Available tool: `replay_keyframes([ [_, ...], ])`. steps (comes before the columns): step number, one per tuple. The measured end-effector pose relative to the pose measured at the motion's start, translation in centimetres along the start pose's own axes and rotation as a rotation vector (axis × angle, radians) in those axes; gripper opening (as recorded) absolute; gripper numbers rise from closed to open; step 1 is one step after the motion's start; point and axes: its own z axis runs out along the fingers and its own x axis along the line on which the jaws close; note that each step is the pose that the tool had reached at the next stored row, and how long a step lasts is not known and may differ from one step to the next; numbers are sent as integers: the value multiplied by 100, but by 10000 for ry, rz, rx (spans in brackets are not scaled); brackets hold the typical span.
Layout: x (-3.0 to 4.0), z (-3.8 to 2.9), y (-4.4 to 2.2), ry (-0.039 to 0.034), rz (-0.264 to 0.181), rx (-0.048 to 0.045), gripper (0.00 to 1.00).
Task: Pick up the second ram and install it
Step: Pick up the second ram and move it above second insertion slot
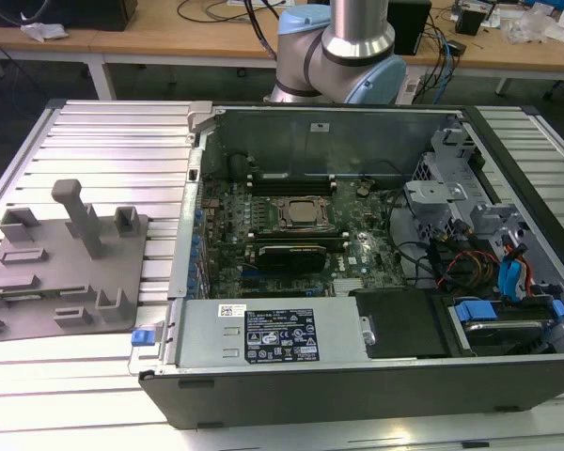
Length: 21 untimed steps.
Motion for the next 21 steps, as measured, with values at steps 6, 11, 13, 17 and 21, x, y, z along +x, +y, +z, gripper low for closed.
replay_keyframes([
  [6,10,33,-4,17,-386,-7,30],
  [11,28,86,-8,17,-383,-7,30],
  [13,32,131,-11,16,-383,-7,30],
  [17,37,221,-15,16,-383,-7,30],
  [21,38,256,-16,17,-383,-7,30],
])
